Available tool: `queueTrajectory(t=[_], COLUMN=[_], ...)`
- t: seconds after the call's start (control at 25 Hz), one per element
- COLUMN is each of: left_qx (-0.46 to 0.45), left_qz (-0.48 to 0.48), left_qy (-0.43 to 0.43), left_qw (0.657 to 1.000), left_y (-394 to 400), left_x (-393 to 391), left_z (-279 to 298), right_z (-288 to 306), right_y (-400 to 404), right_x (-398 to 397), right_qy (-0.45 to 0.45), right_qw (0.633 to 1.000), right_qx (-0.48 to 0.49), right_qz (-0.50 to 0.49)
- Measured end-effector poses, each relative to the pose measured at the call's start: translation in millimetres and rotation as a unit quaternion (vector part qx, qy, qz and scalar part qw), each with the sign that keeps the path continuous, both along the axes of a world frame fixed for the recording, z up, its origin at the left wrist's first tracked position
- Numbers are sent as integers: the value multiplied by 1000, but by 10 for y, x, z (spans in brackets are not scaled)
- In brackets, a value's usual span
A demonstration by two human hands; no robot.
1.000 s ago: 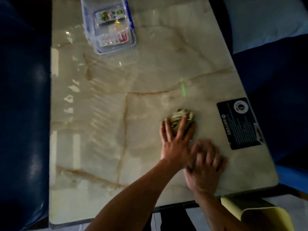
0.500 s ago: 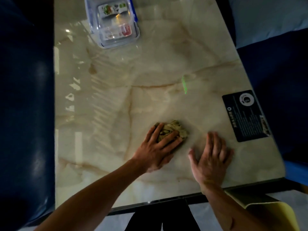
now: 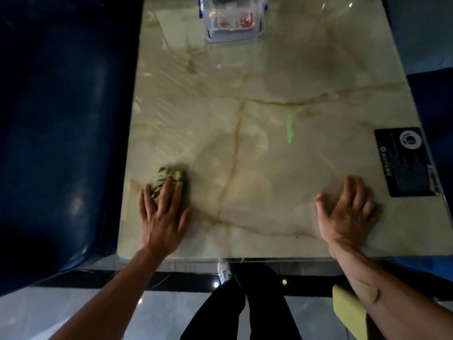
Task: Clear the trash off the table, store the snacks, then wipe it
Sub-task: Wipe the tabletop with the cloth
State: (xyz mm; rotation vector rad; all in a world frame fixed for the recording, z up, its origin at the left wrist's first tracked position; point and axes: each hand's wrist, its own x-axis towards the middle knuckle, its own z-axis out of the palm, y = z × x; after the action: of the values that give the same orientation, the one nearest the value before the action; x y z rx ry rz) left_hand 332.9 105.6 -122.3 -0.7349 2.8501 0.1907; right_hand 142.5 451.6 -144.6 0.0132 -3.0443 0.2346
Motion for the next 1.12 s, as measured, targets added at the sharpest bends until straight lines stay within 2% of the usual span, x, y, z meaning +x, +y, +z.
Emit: queueTrajectory(t=[0.2, 0.36, 0.44, 0.56, 0.72, 0.84, 1.0, 1.08, 1.12], left_qx=[46, 66, 72, 69, 60, 68, 40, 28, 31], left_qz=[175, 288, 299, 198, -33, -186, -376, -406, -394], left_qy=[-11, -26, -26, -27, -15, -12, -10, 4, 11], left_qw=[984, 955, 951, 977, 998, 980, 926, 914, 919], left_y=[489, 862, 1097, 1655, 2597, 3159, 3174, 2848, 2639], left_x=[270, -58, -304, -701, -1356, -1621, -1354, -1100, -943], left_z=[48, 57, 60, 62, 81, 88, -44, -80, -57], right_z=[22, 75, 112, 217, 408, 554, 567, 553, 558], right_y=[24, -3, 24, 90, 413, 682, 726, 624, 552], right_x=[-5, 3, -10, -46, -137, -334, -390, -289, -224], right_qy=[-28, -53, -72, -104, -102, -114, -139, -136, -144], right_qw=[1000, 998, 997, 992, 988, 980, 981, 984, 983], right_qx=[-10, -20, -33, -68, -91, -159, -129, -114, -111], right_qz=[0, 7, 10, 11, 75, 46, 33, 27, 14])
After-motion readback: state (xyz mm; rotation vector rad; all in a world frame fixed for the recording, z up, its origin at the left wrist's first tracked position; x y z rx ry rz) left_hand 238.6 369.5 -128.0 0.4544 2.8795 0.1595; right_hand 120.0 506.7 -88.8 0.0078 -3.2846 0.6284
